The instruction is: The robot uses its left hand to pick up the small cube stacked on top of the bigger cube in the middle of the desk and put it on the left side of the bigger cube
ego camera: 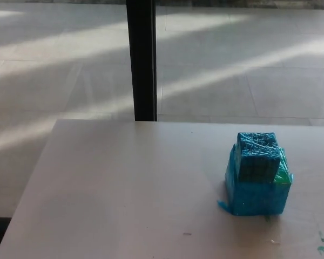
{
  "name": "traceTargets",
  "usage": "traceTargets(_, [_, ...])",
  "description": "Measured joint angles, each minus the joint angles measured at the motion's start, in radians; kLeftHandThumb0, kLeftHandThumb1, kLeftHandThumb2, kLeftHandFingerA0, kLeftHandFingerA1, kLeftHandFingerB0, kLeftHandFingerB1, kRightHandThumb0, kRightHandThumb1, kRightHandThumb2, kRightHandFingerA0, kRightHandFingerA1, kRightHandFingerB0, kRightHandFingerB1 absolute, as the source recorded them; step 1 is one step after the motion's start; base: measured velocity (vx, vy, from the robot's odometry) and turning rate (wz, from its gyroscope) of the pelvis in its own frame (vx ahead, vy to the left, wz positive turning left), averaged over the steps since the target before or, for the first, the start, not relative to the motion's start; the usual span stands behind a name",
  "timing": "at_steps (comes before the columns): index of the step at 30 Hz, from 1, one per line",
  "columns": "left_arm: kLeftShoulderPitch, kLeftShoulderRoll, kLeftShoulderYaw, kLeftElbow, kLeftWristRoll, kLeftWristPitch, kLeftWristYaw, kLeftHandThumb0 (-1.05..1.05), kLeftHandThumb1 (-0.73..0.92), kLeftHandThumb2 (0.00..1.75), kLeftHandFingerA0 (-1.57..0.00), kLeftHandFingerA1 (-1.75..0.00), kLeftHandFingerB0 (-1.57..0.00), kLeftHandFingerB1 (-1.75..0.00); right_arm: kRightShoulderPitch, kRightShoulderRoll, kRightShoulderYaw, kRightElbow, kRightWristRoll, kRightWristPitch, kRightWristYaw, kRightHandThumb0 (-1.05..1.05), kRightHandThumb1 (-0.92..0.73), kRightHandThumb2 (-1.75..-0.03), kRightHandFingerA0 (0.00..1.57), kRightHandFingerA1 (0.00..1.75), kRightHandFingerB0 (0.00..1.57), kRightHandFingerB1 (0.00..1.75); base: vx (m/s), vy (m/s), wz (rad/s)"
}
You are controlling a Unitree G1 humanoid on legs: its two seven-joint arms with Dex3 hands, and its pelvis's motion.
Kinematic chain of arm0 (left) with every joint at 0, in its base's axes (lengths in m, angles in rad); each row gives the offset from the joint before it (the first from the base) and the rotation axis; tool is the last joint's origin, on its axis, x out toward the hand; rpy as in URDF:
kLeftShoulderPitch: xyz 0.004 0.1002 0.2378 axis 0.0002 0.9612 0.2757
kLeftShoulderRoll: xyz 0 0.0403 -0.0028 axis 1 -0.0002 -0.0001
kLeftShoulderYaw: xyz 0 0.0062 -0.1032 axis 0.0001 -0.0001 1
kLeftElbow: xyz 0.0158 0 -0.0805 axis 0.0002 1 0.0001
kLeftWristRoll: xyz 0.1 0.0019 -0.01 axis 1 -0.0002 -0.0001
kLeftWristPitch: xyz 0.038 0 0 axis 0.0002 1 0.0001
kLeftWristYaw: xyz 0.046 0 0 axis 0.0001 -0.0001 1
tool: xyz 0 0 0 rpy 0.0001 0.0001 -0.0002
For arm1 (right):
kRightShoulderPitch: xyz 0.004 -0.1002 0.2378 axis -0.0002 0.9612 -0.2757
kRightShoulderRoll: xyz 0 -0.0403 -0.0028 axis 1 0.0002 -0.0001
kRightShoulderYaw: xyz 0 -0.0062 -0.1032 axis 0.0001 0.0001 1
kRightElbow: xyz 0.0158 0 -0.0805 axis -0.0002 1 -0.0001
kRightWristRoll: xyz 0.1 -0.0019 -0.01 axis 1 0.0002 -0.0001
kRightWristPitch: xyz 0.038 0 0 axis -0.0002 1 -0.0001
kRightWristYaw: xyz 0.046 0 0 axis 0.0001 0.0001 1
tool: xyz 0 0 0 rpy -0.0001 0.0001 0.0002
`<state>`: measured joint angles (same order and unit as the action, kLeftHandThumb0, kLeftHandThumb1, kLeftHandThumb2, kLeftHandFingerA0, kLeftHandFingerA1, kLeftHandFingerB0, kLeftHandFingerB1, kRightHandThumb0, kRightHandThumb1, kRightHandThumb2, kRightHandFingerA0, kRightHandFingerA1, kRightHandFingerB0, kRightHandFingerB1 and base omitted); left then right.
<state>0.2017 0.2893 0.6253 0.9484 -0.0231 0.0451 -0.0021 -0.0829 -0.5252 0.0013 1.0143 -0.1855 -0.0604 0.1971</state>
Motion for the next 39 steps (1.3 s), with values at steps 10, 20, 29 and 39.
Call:
traceTargets(10, [-0.175,0.126,0.158,-0.026,-0.097,-0.018,0.074,-0.37,0.45,1.05,-0.01,-0.47,0.0,-0.47,-0.057,-0.09,-0.001,0.073,0.001,-0.065,0.111,-0.5,-0.25,-0.91,0.66,0.87,0.66,0.75,0.0,-0.002,0.02])
traceTargets(20, [-0.59,0.204,-0.114,-0.198,-0.061,-0.018,0.041,-0.9,0.92,0.69,-0.27,-0.54,-0.07,-0.28,-0.071,-0.09,-0.003,0.088,0.001,-0.09,0.143,-0.55,-0.23,-0.87,0.65,0.88,0.68,0.73,0.0,0.0,0.0])
traceTargets(29, [-0.905,0.184,-0.416,-0.334,0.004,-0.012,-0.02,-0.84,0.91,0.68,-0.24,-0.98,-0.18,-0.35,-0.079,-0.09,-0.003,0.097,0.001,-0.098,0.157,-0.49,-0.22,-0.9,0.68,0.9,0.68,0.76,0.0,0.0,0.0])
traceTargets(39, [-1.156,0.072,-0.745,-0.358,0.1,-0.018,-0.091,-0.94,0.92,0.69,-0.23,-0.55,-0.21,-0.39,-0.084,-0.09,-0.004,0.118,0.0,-0.111,0.171,-0.52,-0.29,-0.77,0.67,0.95,0.72,0.67,0.0,0.0,0.0])
